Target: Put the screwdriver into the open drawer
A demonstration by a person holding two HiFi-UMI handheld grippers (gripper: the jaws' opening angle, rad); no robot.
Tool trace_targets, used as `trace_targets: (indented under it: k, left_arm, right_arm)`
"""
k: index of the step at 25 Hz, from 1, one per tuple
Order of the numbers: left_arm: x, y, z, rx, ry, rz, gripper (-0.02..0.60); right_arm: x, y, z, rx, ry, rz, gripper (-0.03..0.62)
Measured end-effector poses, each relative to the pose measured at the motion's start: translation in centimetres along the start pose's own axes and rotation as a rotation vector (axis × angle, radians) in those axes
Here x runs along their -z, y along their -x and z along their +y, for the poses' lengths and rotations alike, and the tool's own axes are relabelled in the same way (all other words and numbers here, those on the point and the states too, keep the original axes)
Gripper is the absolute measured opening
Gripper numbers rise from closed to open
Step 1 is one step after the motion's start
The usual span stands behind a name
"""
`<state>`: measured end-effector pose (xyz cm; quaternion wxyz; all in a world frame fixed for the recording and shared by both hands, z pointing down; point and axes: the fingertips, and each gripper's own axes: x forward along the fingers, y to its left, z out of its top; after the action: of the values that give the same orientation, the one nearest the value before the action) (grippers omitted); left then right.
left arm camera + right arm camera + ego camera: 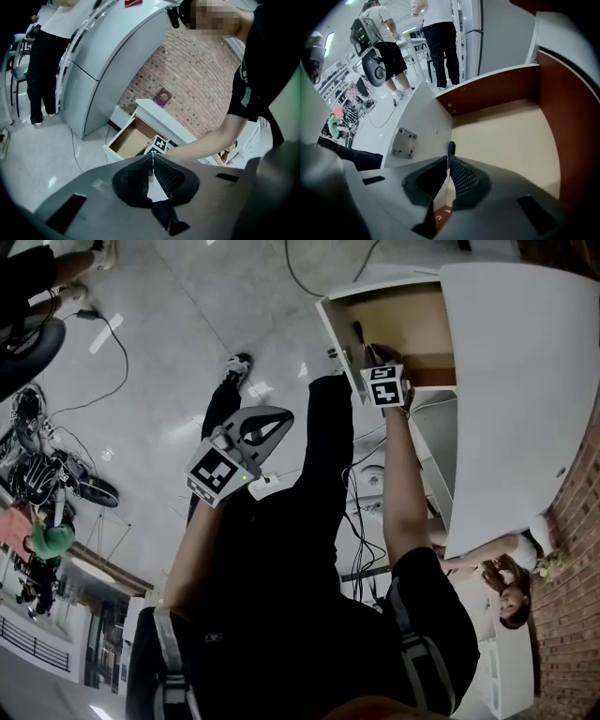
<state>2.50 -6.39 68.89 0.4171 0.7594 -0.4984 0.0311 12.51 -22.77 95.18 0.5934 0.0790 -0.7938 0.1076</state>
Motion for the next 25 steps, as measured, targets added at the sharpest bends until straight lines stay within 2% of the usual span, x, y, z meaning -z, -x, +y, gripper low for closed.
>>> trace_targets:
  k: [6,11,16,19,25]
  left_arm:
    - [-2.6,1.0,-1.0,0.022,-0.07,-0.012,0.017]
    - [-3.7,1.7,-2.8,0.038,-0.103,-0.004,0.018]
    - [-5.4,3.4,-4.4,0.079,-0.117,0.005,0.017]
    - [-5.4,3.5,-5.4,0.097,-0.12,0.011,0.017]
    - [-5.9,3.3,-7.8,0.149,-0.174,0.038,0.017]
  right_arm:
    - [0.5,3.1,1.9,0.0,-0.033,-0.024,0.061]
    - [1.8,6.4,3.6,-0.03,-0.113,-0.026,0.057]
    - [0.9,10.3,4.7,-0.014,-0.133,-0.026,0.057]
    - [0.9,12.0,5.1,-0.019,-0.145,-0.051,0.057]
    - [1.1,16.1,5.3,-0.016,-0.171,-0.119,0.057]
